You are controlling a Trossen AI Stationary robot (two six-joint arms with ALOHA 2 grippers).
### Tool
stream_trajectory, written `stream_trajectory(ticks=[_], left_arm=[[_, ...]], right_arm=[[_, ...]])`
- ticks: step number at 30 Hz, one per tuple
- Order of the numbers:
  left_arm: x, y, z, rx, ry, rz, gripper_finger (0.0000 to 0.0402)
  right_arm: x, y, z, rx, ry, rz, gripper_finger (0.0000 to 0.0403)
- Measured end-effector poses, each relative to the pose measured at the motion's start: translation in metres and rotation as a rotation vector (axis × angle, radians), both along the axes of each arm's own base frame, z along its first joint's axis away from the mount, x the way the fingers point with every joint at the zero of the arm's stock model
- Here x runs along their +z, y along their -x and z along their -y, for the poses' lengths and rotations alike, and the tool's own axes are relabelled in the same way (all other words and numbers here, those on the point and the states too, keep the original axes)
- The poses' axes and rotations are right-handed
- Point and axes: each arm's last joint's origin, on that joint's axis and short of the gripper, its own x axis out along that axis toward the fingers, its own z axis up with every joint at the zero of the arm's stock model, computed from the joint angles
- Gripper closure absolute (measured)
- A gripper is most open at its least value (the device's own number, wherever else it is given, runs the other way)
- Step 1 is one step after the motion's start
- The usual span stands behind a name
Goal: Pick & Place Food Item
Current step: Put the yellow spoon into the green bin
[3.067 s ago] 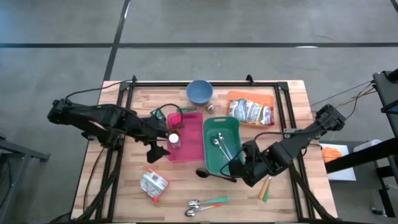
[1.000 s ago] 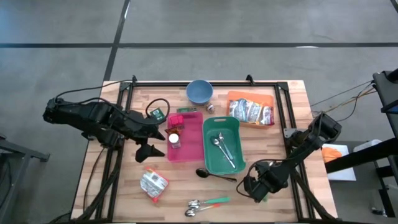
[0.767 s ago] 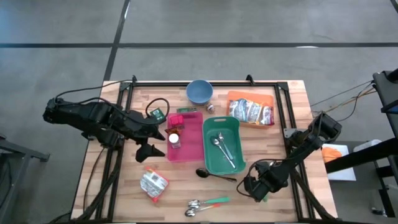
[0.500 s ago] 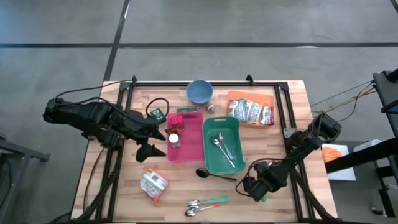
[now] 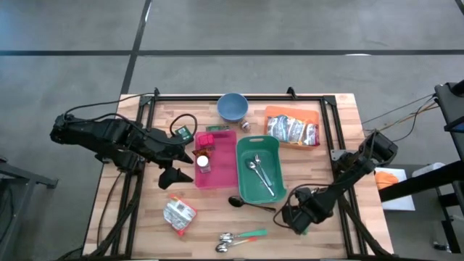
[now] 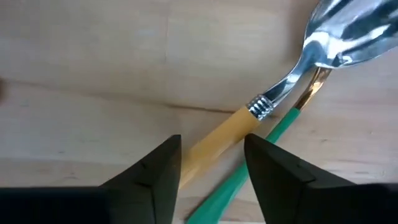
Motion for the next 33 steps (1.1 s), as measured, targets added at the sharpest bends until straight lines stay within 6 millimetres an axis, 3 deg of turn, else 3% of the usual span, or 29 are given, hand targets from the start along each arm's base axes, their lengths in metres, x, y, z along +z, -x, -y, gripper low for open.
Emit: stream_trajectory(ticks=[12,19,33], left_arm=[[0.0,0.0,0.0,-0.008,0.006,-0.002,0.0021],[0.0,0.0,0.001,-0.02,0.015,-0.006,0.0021],[0.0,0.0,0.001,-0.02,0.014,-0.008,0.0021]], right_arm=[[-0.007,-0.006,0.017,-0.012,0.016,-0.01,0.0294],[-0.007,-0.008,0.019,0.019,0.012,-0.008,0.0362],[0.003,-0.015,0.015,0.02,0.057,0.032,0.0366]])
